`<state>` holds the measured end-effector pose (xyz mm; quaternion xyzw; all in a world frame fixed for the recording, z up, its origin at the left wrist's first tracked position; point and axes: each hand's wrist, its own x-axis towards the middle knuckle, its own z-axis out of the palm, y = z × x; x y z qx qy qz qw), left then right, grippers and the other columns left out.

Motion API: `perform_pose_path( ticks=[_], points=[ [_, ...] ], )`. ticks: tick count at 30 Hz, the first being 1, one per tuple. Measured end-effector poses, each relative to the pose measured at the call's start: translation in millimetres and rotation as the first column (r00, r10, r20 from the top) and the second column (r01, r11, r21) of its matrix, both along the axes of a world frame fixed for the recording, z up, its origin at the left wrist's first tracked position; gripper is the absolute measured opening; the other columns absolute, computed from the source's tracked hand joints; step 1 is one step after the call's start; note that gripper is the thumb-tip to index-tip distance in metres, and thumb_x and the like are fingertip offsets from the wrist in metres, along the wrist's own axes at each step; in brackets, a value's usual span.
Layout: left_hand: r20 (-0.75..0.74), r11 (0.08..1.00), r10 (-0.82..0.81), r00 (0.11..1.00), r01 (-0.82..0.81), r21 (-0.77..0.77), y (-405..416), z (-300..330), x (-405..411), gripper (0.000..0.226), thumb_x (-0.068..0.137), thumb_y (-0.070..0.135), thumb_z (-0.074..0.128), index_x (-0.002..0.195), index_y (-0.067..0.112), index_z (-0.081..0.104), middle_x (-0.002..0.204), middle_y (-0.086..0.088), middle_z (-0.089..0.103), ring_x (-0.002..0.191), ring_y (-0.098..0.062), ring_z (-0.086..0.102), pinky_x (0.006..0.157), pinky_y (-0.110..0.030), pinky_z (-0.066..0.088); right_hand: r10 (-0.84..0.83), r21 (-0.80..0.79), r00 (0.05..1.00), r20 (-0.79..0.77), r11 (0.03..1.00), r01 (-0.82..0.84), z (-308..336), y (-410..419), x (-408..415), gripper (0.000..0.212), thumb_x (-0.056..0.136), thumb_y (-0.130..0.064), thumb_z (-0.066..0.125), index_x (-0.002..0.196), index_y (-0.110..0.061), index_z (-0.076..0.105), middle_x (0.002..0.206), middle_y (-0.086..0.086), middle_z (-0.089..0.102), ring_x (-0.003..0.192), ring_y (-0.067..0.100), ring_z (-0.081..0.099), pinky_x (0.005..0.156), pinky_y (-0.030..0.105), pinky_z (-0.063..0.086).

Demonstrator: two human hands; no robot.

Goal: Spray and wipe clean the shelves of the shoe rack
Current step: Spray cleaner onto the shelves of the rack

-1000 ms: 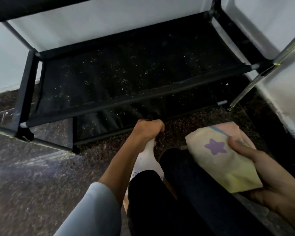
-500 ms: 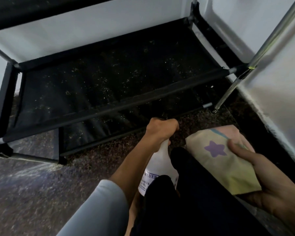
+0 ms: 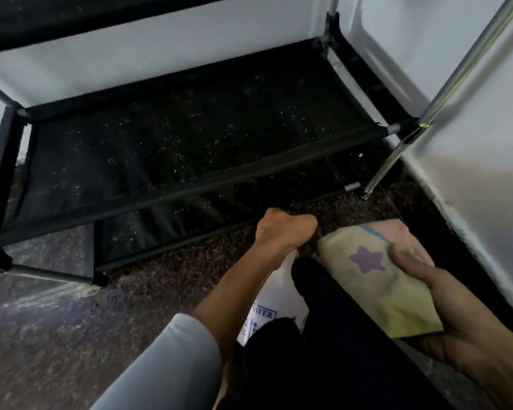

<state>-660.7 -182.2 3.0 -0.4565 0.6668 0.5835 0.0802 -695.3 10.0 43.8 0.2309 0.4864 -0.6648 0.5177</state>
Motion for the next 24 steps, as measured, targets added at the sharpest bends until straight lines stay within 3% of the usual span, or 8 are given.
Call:
perform_pose_path(
  ticks=[3, 6, 10, 15, 18, 22, 24],
  points=[
    [-0.086, 1.000, -0.003, 0.996, 0.002, -0.004, -2, 8, 11, 0.007, 0.077, 0.022, 0.065, 0.079, 0.016, 0.062, 0.077, -0.001, 0.061, 0.071, -0.014, 0.059, 0.050, -0.019, 0.045, 0.001, -0.007, 0.999, -0.032, 1.000, -0.001, 5, 0, 0, 0.032, 0.071, -0.031, 0.064, 0.089, -0.007, 0.077, 0.096, 0.016, 0.074, 0.071, 0.026, 0.073, 0.053, 0.042, 0.058],
    [-0.265, 0.988, -0.084, 0.960, 0.045, -0.151, 1, 22, 33, 0.019, 0.078, 0.019, 0.071, 0.068, 0.017, 0.055, 0.062, 0.006, 0.055, 0.061, -0.008, 0.055, 0.054, -0.020, 0.047, -0.005, -0.012, 0.995, -0.100, 1.000, 0.004, 17, -2, 1, 0.043, 0.069, -0.030, 0.065, 0.108, -0.013, 0.067, 0.092, 0.014, 0.075, 0.068, 0.025, 0.073, 0.048, 0.038, 0.056],
    [-0.464, 0.960, -0.101, 0.880, -0.036, -0.278, 4, 53, 68, 0.026, 0.077, 0.020, 0.076, 0.076, 0.006, 0.054, 0.063, 0.004, 0.055, 0.059, -0.009, 0.055, 0.059, -0.030, 0.050, -0.016, -0.093, 0.973, -0.232, 0.996, -0.006, 46, -8, 2, 0.054, 0.068, -0.030, 0.065, 0.121, -0.020, 0.063, 0.097, 0.011, 0.074, 0.071, 0.024, 0.073, 0.049, 0.039, 0.056],
    [-0.594, 0.888, -0.117, 0.796, -0.184, -0.421, -1, 115, 114, 0.026, 0.079, 0.021, 0.075, 0.083, 0.005, 0.055, 0.072, -0.004, 0.057, 0.067, -0.013, 0.059, 0.064, -0.029, 0.051, -0.009, -0.233, 0.926, -0.379, 0.969, -0.085, 101, -26, 9, 0.053, 0.073, -0.033, 0.063, 0.125, -0.027, 0.060, 0.106, 0.006, 0.073, 0.083, 0.022, 0.073, 0.054, 0.042, 0.058],
    [-0.668, 0.837, -0.096, 0.738, -0.303, -0.455, -3, 162, 141, 0.025, 0.080, 0.019, 0.073, 0.083, 0.002, 0.054, 0.074, -0.012, 0.058, 0.068, -0.020, 0.058, 0.065, -0.032, 0.051, -0.015, -0.349, 0.909, -0.416, 0.926, -0.145, 141, -45, 14, 0.055, 0.075, -0.031, 0.062, 0.129, -0.031, 0.057, 0.112, 0.004, 0.071, 0.092, 0.022, 0.072, 0.058, 0.045, 0.058],
    [-0.730, 0.780, -0.045, 0.682, -0.433, -0.452, -3, 233, 178, 0.027, 0.082, 0.020, 0.072, 0.082, 0.000, 0.053, 0.071, -0.008, 0.054, 0.066, -0.016, 0.054, 0.064, -0.033, 0.047, 0.035, -0.478, 0.863, -0.504, 0.821, -0.313, 199, -76, 31, 0.059, 0.077, -0.037, 0.062, 0.135, -0.035, 0.051, 0.125, 0.004, 0.065, 0.106, 0.023, 0.067, 0.067, 0.047, 0.057],
    [-0.750, 0.719, -0.040, 0.660, -0.502, -0.480, 0, 268, 198, 0.028, 0.082, 0.020, 0.072, 0.080, 0.000, 0.053, 0.070, -0.006, 0.054, 0.064, -0.013, 0.052, 0.064, -0.032, 0.046, 0.035, -0.530, 0.833, -0.552, 0.757, -0.383, 228, -89, 50, 0.054, 0.080, -0.040, 0.061, 0.134, -0.038, 0.051, 0.129, 0.008, 0.063, 0.110, 0.028, 0.065, 0.073, 0.055, 0.055]
  ],
)
